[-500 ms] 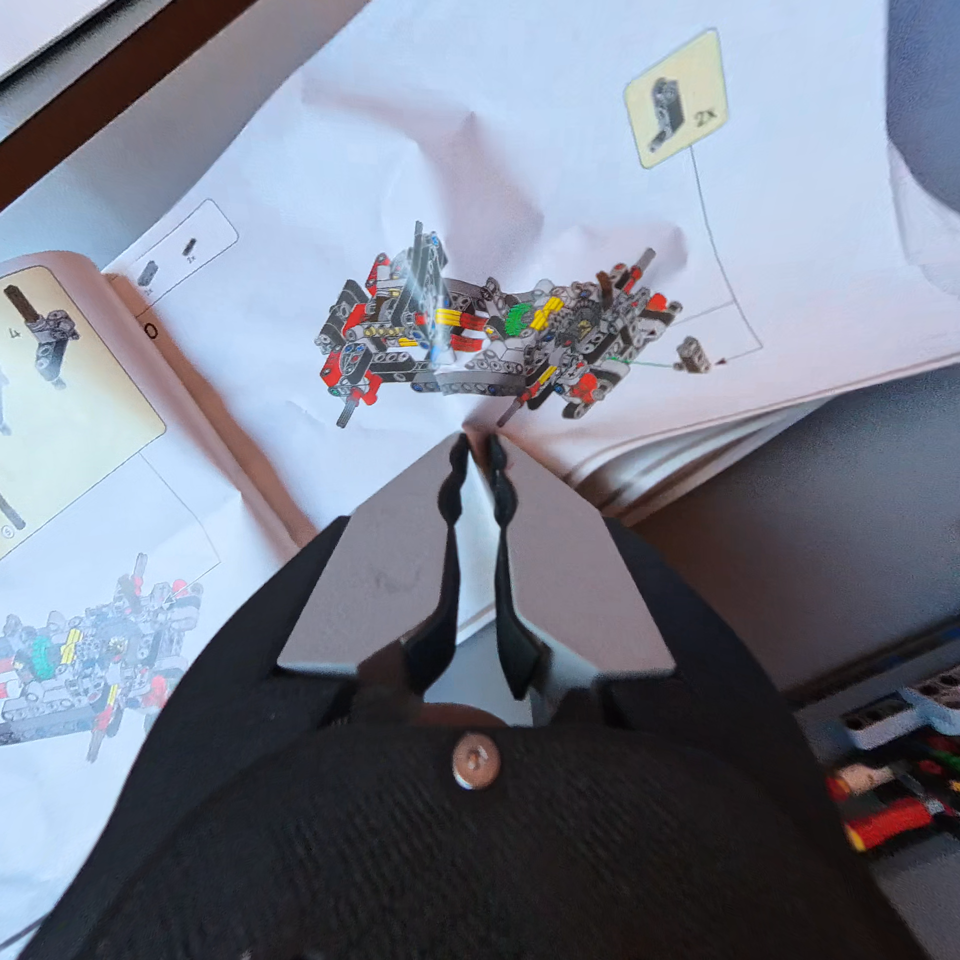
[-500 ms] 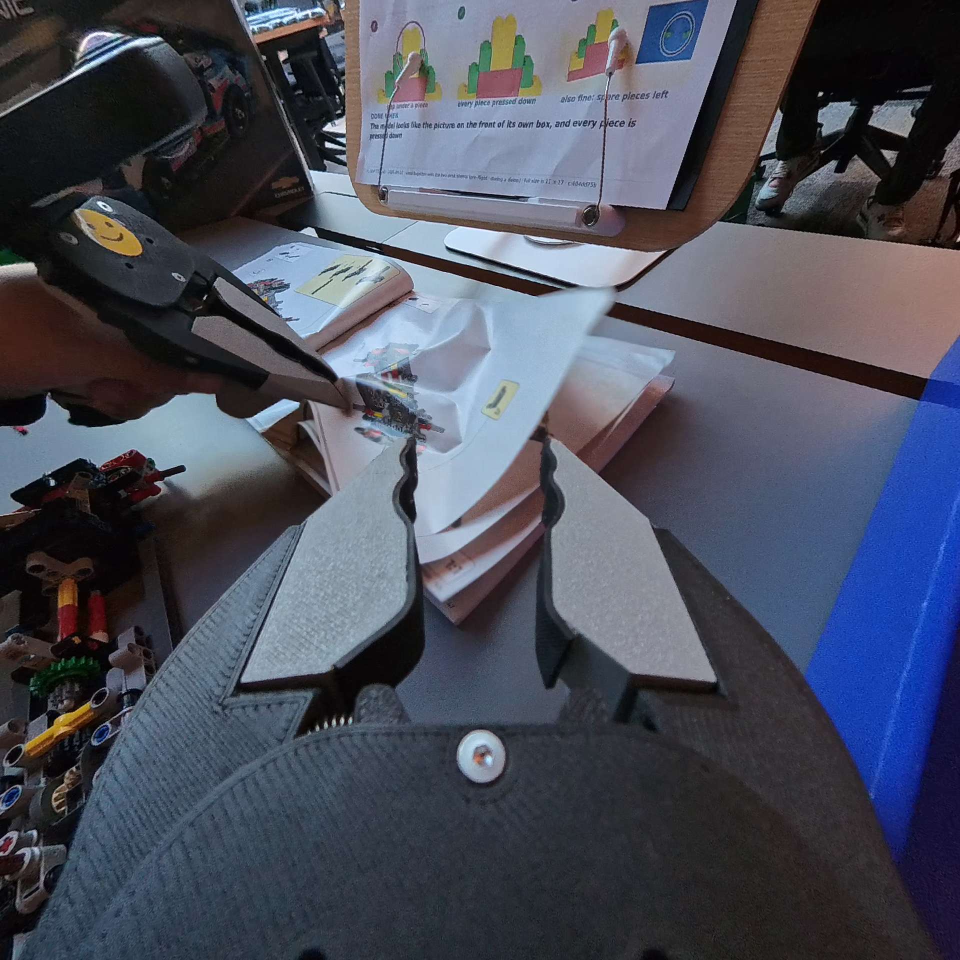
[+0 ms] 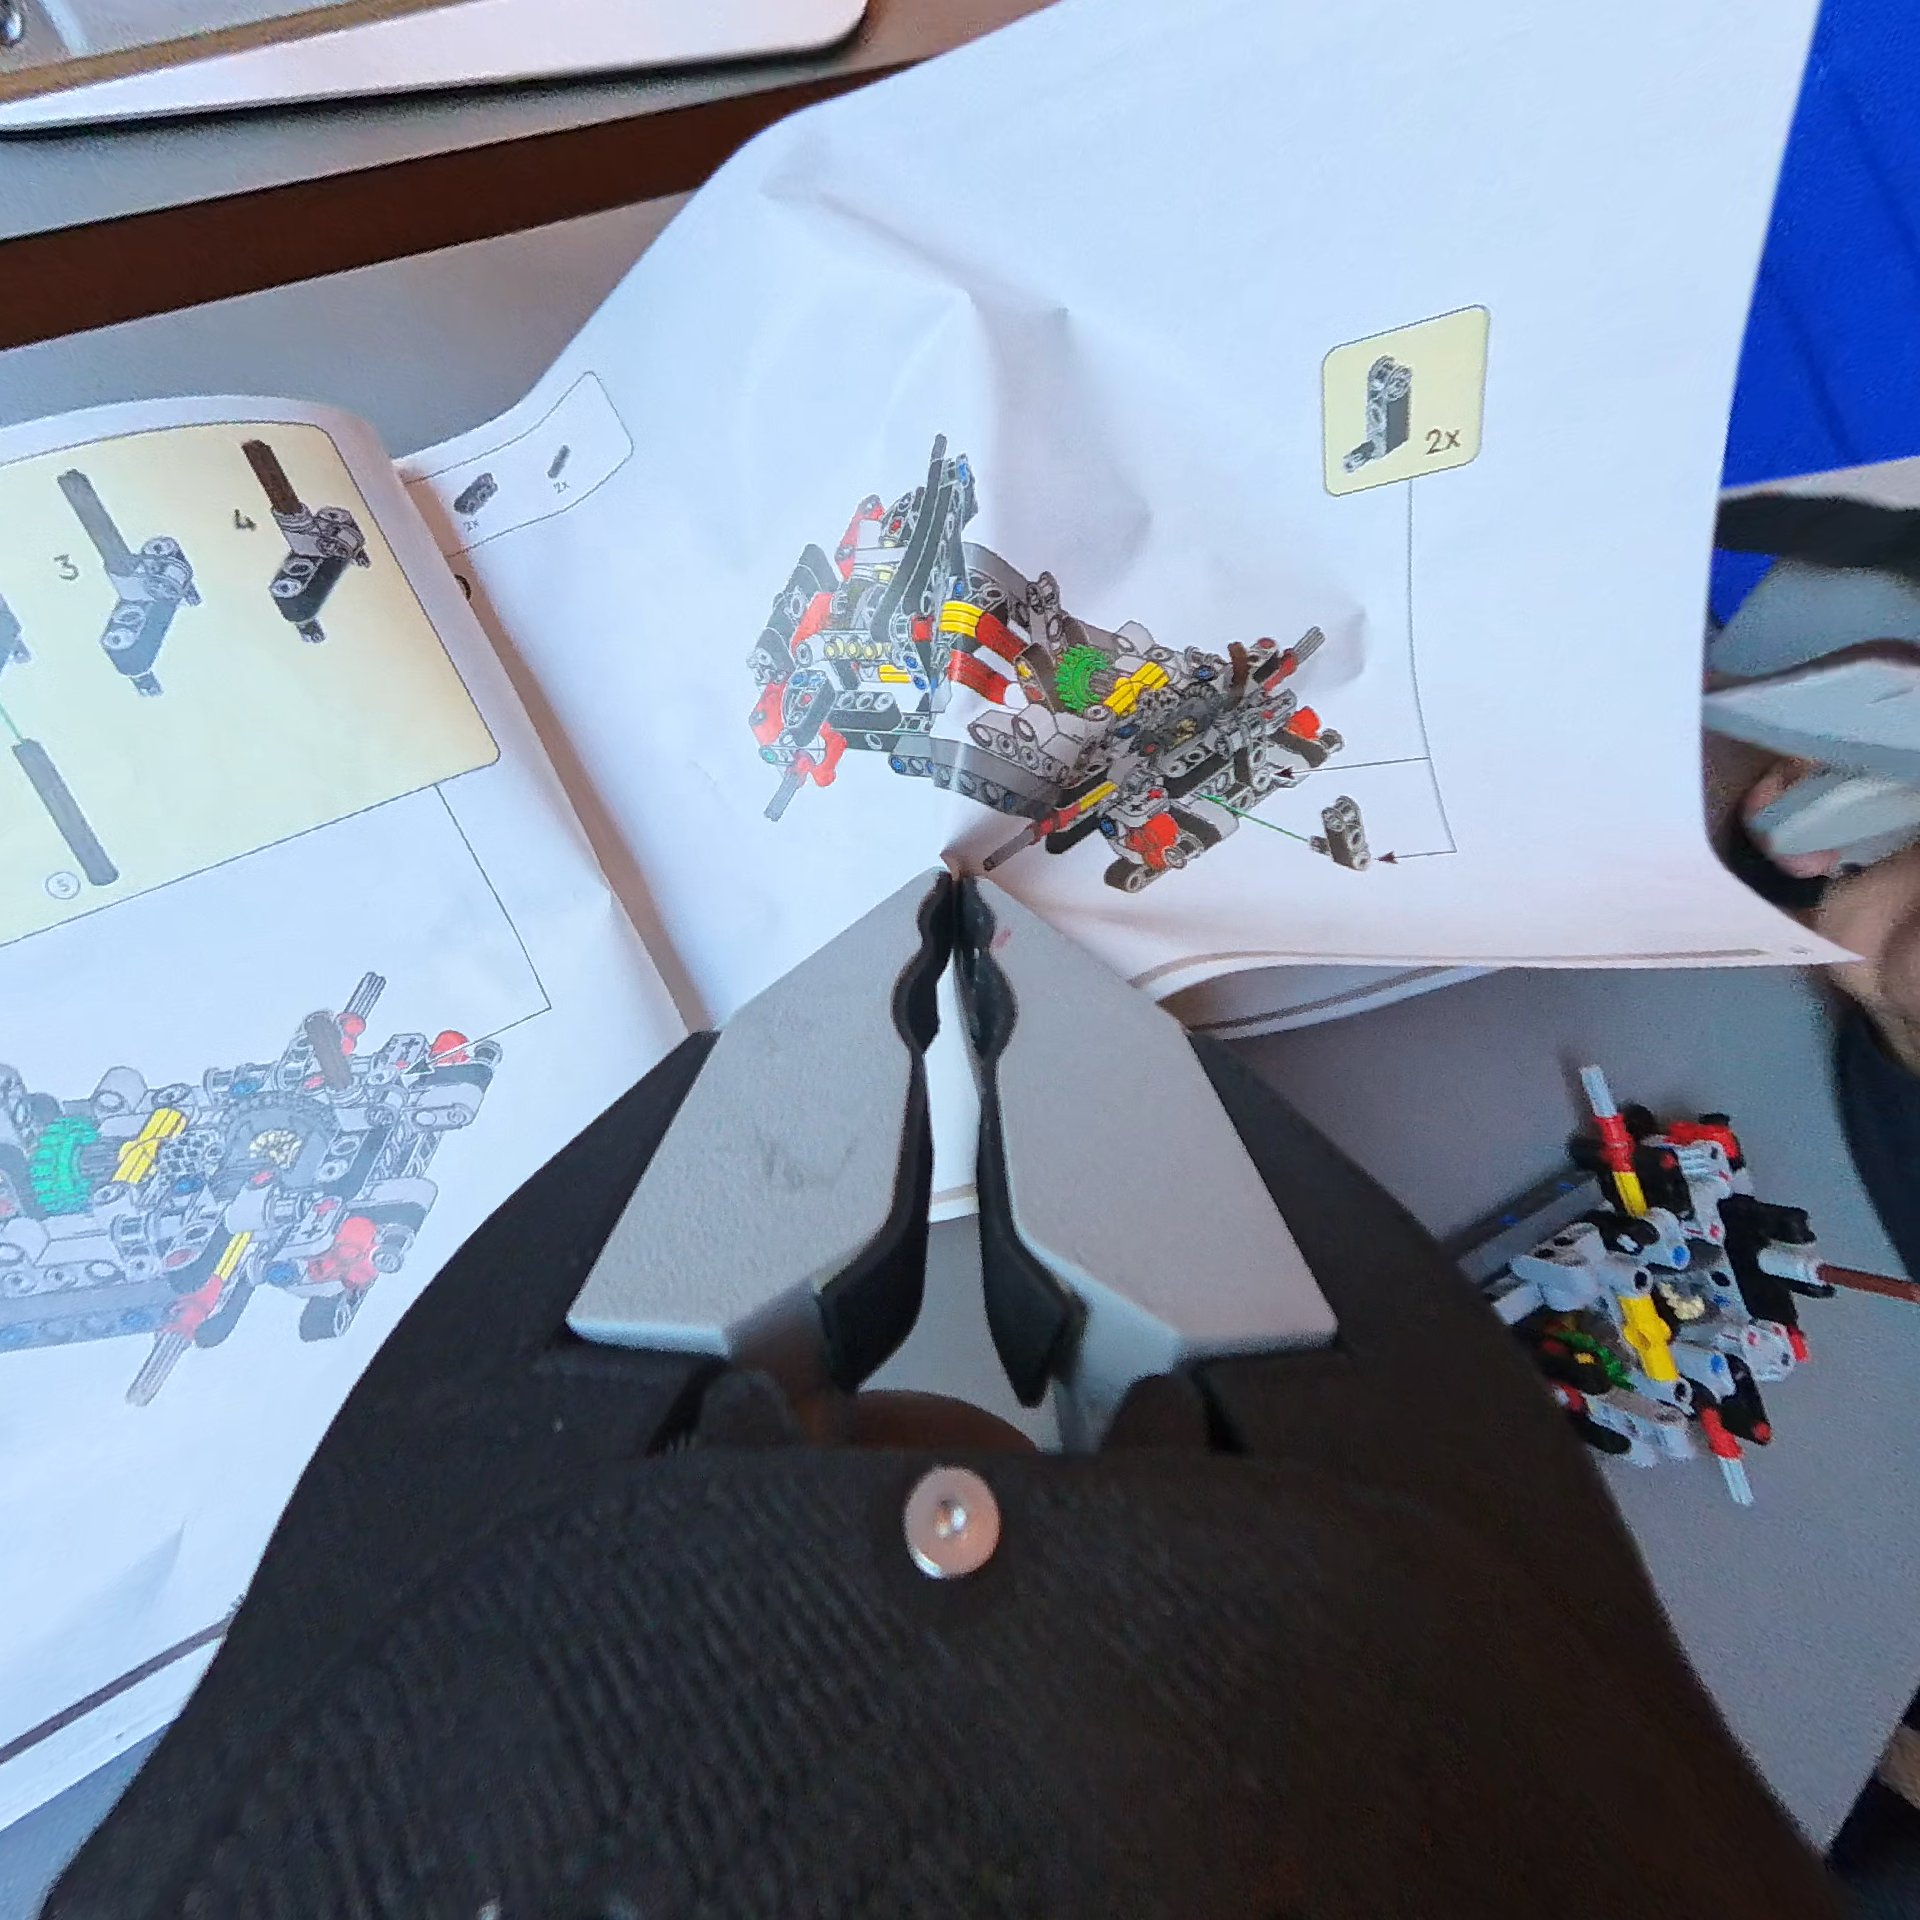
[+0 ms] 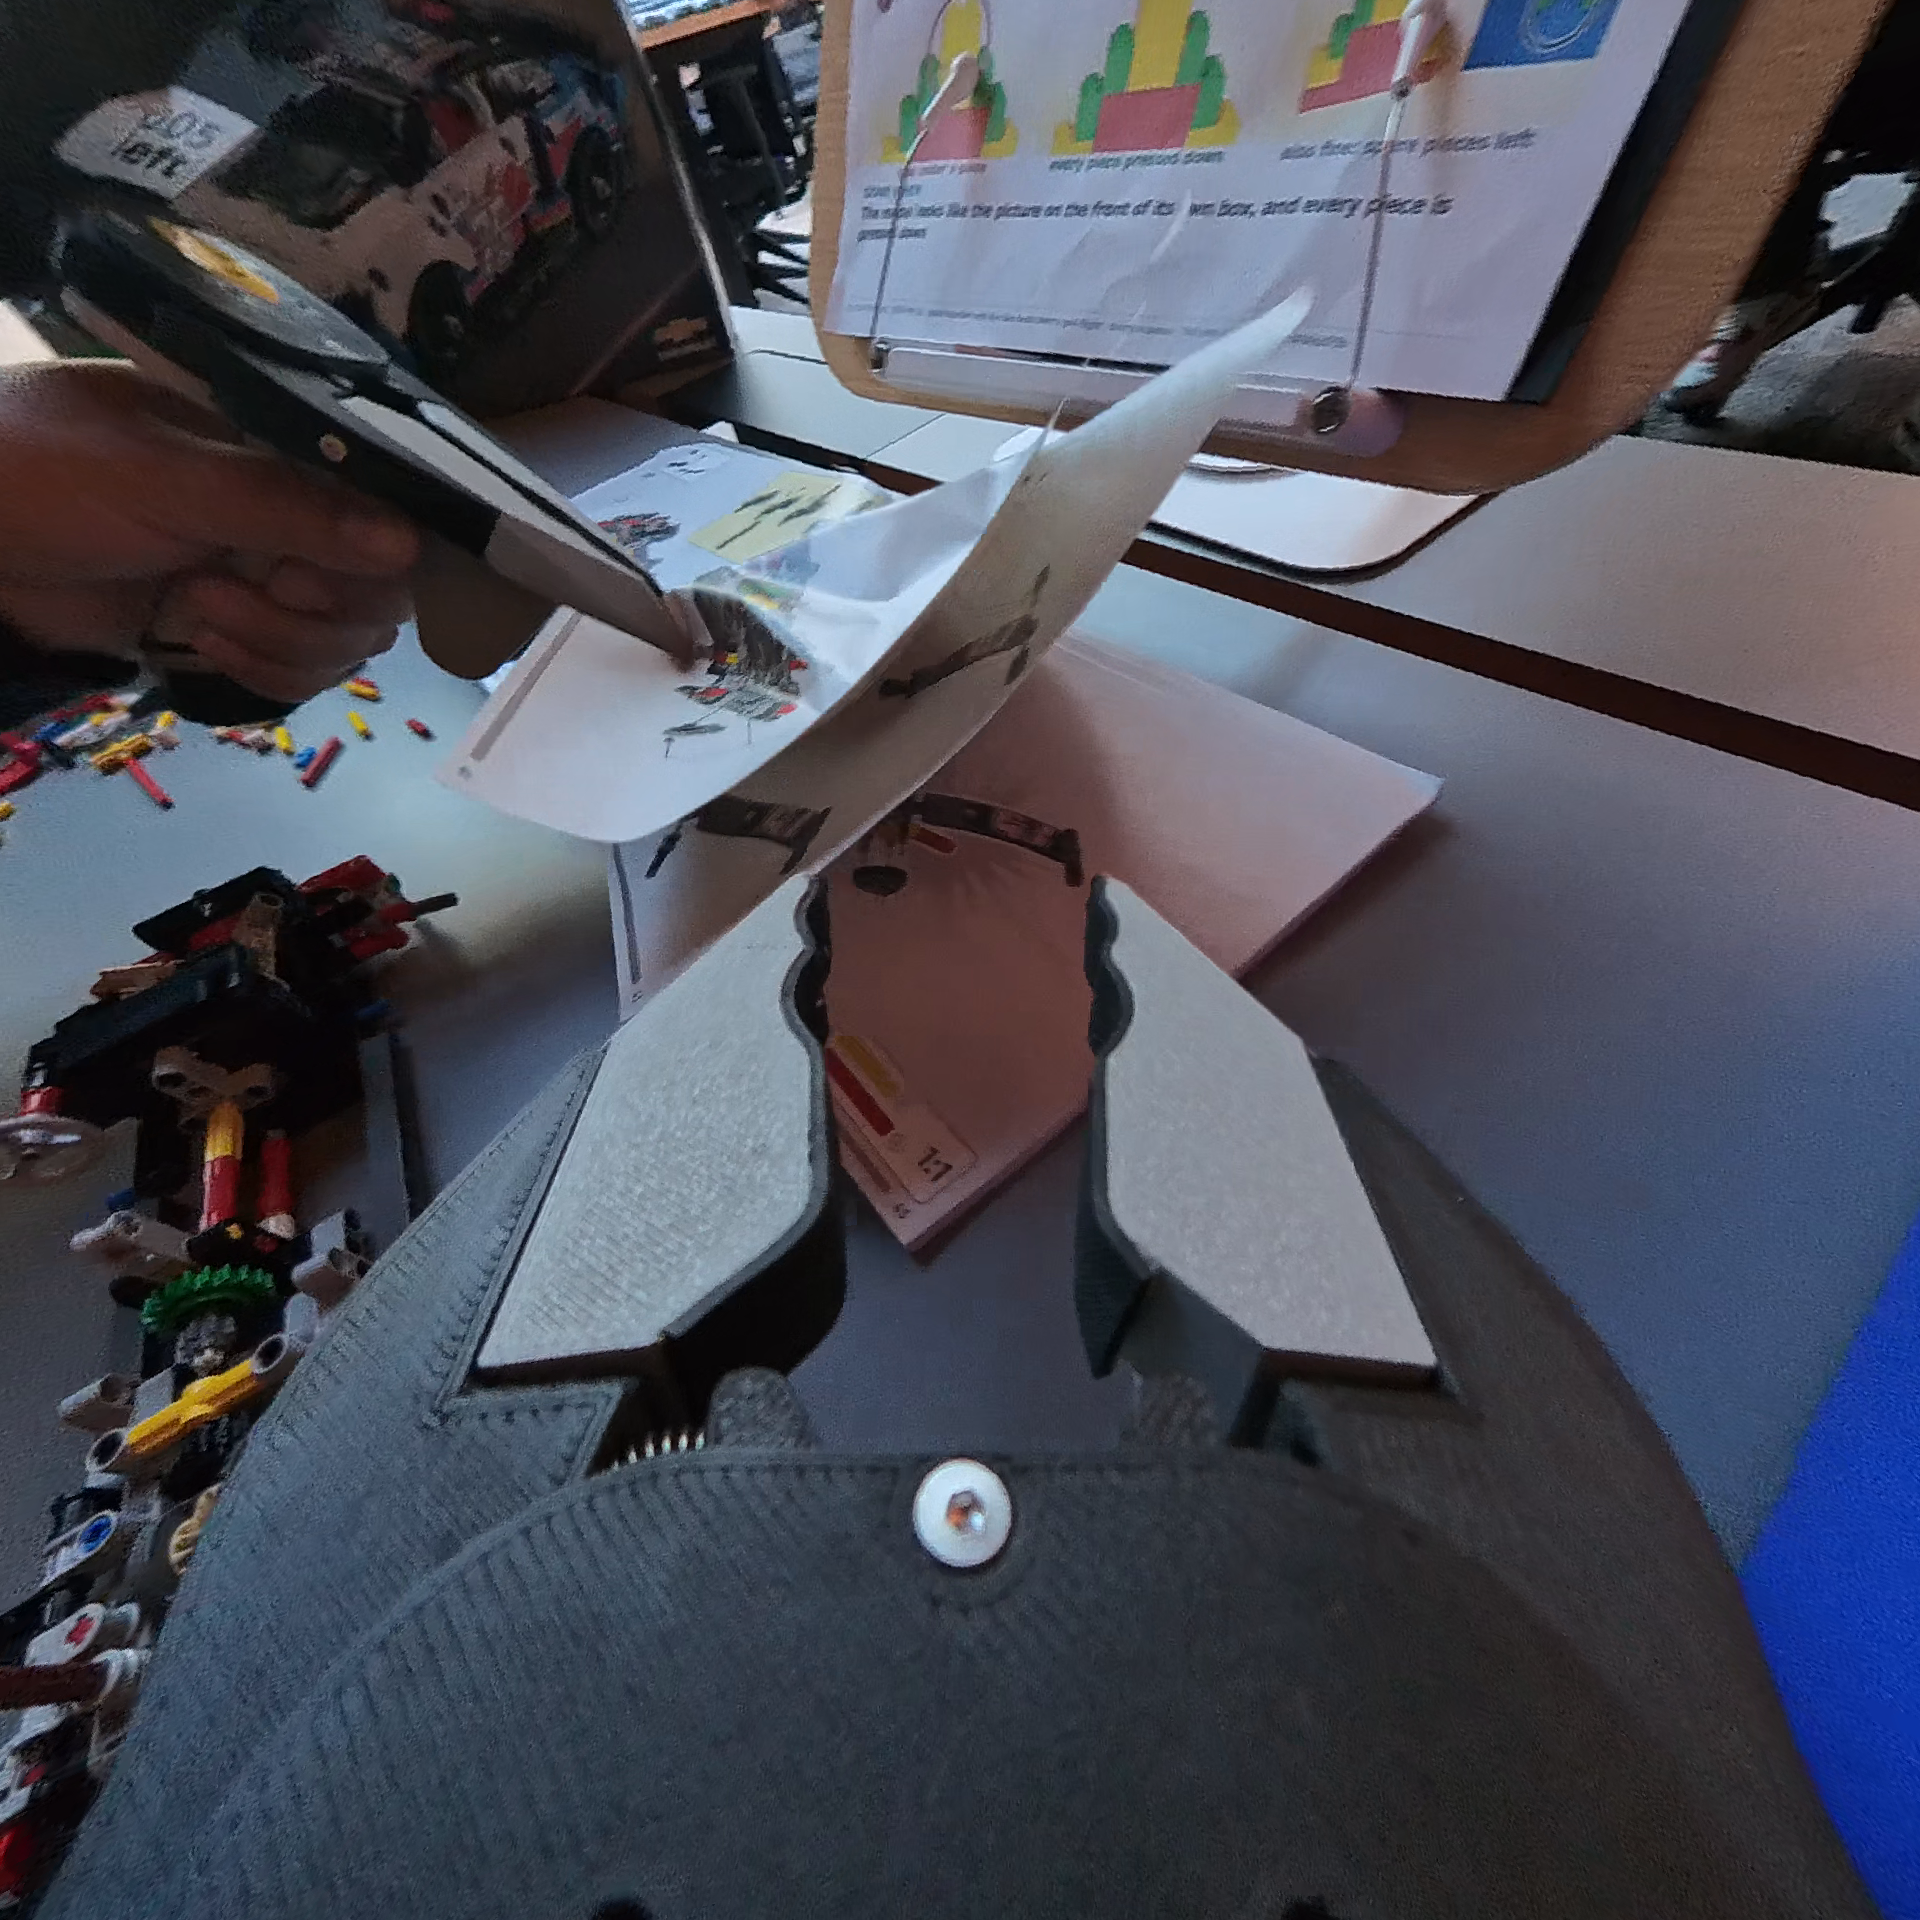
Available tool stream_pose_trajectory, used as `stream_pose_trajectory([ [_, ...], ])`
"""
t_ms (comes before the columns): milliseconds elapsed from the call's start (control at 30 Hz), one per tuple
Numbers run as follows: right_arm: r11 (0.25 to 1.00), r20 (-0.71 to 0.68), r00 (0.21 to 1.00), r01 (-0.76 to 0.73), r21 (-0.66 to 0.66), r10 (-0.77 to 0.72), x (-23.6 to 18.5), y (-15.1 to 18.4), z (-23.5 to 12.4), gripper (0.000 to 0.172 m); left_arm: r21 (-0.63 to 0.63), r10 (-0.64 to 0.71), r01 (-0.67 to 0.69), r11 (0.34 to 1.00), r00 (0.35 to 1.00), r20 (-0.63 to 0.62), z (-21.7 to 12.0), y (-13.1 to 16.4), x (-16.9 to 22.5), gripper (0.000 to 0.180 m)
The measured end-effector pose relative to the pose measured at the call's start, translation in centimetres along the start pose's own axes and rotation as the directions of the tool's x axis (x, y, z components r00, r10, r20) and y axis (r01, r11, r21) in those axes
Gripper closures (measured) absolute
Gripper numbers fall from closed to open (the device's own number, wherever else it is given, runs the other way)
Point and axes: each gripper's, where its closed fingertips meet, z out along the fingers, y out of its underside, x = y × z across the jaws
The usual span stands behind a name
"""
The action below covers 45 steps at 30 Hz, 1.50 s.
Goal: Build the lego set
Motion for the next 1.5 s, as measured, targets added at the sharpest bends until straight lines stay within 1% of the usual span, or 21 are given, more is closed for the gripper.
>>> stream_pose_trajectory([
  [67, 1.0, 0.024, 1.0, 0.011, -0.012, -0.011, -0.6, 0.2, 0.4, 0.124, 0.003, -0.007, 0.007, 1.0, 1.0, -0.018, -0.2, 0.0, 0.1, 0.18],
  [167, 0.999, 0.021, 0.999, 0.035, -0.012, -0.034, -0.9, 0.1, 0.5, 0.124, 0.002, -0.018, 0.018, 1.0, 0.999, -0.048, -0.1, 0.3, 0.2, 0.18],
  [300, 0.998, -0.039, 0.998, 0.058, 0.012, -0.058, -0.2, -0.5, 0.2, 0.125, 0.017, -0.036, 0.037, 0.999, 0.996, -0.083, -0.3, 0.3, 0.2, 0.18],
  [433, 0.99, -0.092, 0.991, 0.102, 0.098, -0.094, 0.0, -2.4, -1.0, 0.126, 0.016, -0.034, 0.036, 0.999, 0.995, -0.098, -0.4, 0.6, 0.2, 0.18],
  [500, 0.976, -0.066, 0.989, 0.139, 0.167, -0.129, -1.2, -3.7, -1.8, 0.129, 0.011, -0.033, 0.035, 0.999, 0.994, -0.105, -0.4, 0.7, 0.3, 0.179],
  [567, 0.966, -0.016, 0.985, 0.169, 0.197, -0.169, -2.8, -4.3, -2.0, 0.131, 0.007, -0.026, 0.026, 1.0, 0.995, -0.096, -0.4, 0.8, 0.2, 0.18],
  [600, 0.966, -0.002, 0.983, 0.182, 0.185, -0.185, -3.3, -4.2, -1.8, 0.132, 0.007, -0.024, 0.024, 1.0, 0.995, -0.093, -0.4, 0.8, 0.2, 0.18],
  [667, 0.973, 0.004, 0.978, 0.205, 0.11, -0.206, -3.7, -2.9, -0.8, 0.133, 0.005, -0.022, 0.023, 1.0, 0.996, -0.092, -0.3, 0.9, 0.2, 0.18],
  [767, 0.975, -0.012, 0.975, 0.223, -0.024, -0.223, -3.2, -0.6, 0.7, 0.138, 0.006, -0.018, 0.019, 1.0, 0.996, -0.085, -0.3, 1.0, 0.2, 0.18],
  [833, 0.97, -0.026, 0.972, 0.229, -0.085, -0.232, -2.7, 0.3, 1.1, 0.137, 0.007, -0.021, 0.021, 1.0, 0.996, -0.084, -0.4, 1.0, 0.2, 0.18],
  [1067, 0.967, -0.056, 0.972, 0.221, -0.126, -0.23, -1.9, 1.0, 1.3, 0.136, 0.011, -0.023, 0.025, 1.0, 0.995, -0.099, -1.1, 1.0, 0.1, 0.18],
  [1233, 0.969, -0.063, 0.971, 0.223, -0.102, -0.23, -1.8, 0.6, 1.2, 0.137, 0.028, -0.052, 0.056, 0.998, 0.99, -0.131, -1.6, 0.9, -0.1, 0.18],
  [1367, 0.969, -0.065, 0.973, 0.213, -0.129, -0.222, -1.3, 1.3, 1.4, 0.137, 0.052, -0.081, 0.09, 0.995, 0.983, -0.165, -2.2, 0.8, -0.4, 0.18],
  [1500, 0.974, -0.072, 0.975, 0.201, -0.107, -0.209, -1.1, 0.9, 1.2, 0.138, 0.085, -0.133, 0.155, 0.984, 0.966, -0.22, -3.3, 0.9, -1.3, 0.18],
])
